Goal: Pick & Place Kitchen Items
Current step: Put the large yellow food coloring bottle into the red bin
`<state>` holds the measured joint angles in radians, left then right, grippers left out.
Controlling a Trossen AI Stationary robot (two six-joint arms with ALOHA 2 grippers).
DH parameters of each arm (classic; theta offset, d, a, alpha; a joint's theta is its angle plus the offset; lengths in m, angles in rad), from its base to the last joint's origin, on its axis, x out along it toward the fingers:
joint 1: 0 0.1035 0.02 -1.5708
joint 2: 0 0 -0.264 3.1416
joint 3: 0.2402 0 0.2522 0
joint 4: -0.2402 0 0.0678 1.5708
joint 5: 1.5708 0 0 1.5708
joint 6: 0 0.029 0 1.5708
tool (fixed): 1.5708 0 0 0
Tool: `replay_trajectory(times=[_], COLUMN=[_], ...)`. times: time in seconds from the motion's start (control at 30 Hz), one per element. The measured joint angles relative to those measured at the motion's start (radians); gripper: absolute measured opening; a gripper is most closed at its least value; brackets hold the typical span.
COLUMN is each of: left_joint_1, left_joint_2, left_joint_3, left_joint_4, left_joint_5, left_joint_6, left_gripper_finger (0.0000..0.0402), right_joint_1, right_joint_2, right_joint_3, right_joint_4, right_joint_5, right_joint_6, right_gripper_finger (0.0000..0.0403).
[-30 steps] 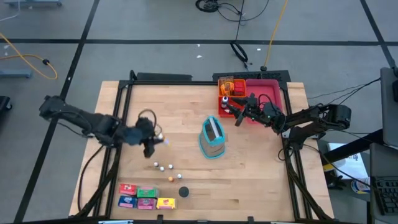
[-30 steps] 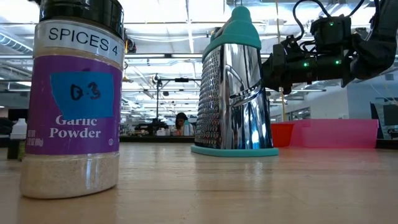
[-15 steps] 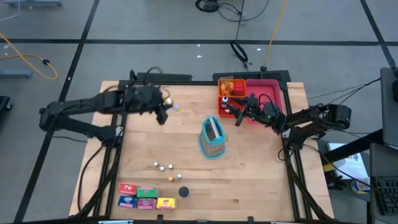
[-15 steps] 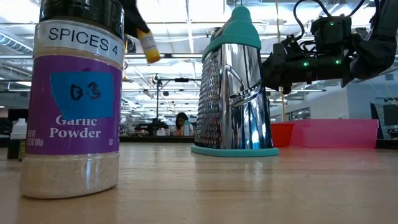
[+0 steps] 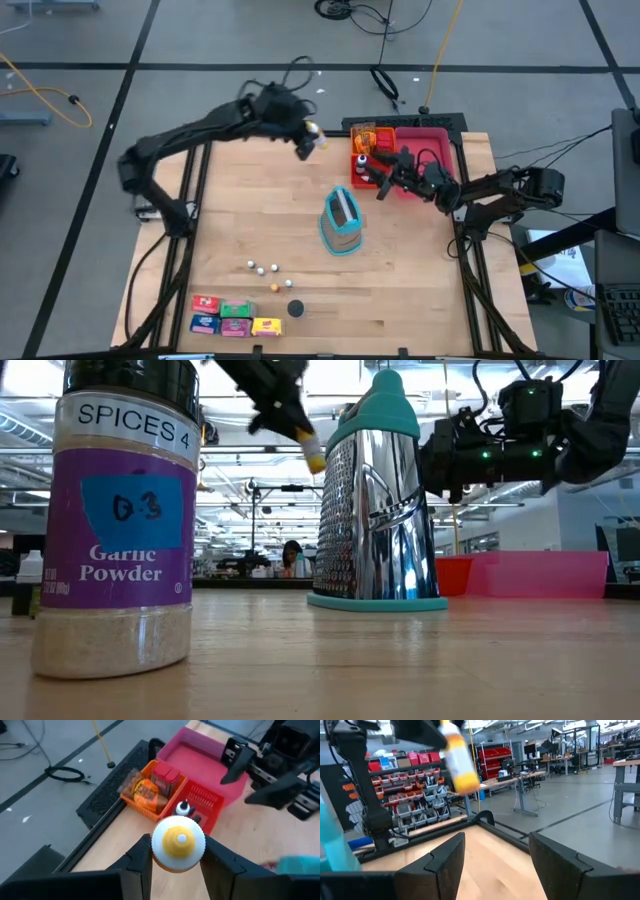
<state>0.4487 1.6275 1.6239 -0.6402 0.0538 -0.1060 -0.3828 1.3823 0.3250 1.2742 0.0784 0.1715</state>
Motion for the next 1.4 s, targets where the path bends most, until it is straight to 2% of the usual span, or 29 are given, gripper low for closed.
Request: replay_trajectory(times=[0.2, 0.37, 0.47, 0.9, 1.1, 1.23, 1.4], left_joint_1=[-0.004, -0.013, -0.022, -0.055, -0.085, -0.092, -0.092], left_joint_2=[0.186, 0.291, 0.33, 0.35, 0.367, 0.373, 0.381], left_joint_3=[0.187, 0.31, 0.356, 0.367, 0.368, 0.368, 0.368], left_joint_4=[-0.024, -0.089, -0.104, -0.033, -0.034, -0.027, -0.029], left_joint_5=[0.085, 0.088, 0.088, 0.135, 0.125, 0.122, 0.133], left_joint_6=[0.052, 0.087, 0.101, 0.105, 0.127, 0.131, 0.134], left_gripper_finger=[0.012, 0.012, 0.012, 0.012, 0.012, 0.012, 0.012], right_joint_1=[0.0, -0.004, -0.012, -0.032, -0.031, -0.028, -0.026], right_joint_2=[0.0, 0.0, 0.0, 0.0, 0.0, 0.0, 0.0], right_joint_3=[0.076, 0.169, 0.208, 0.288, 0.311, 0.313, 0.313], right_joint_4=[-0.108, -0.266, -0.295, -0.407, -0.445, -0.435, -0.455], right_joint_5=[0.0, 0.0, -0.001, -0.001, -0.008, -0.004, -0.008], right_joint_6=[-0.032, -0.089, -0.11, -0.133, -0.132, -0.13, -0.132], right_gripper_finger=[0.0212, 0.0212, 0.0212, 0.0212, 0.021, 0.0184, 0.0112])
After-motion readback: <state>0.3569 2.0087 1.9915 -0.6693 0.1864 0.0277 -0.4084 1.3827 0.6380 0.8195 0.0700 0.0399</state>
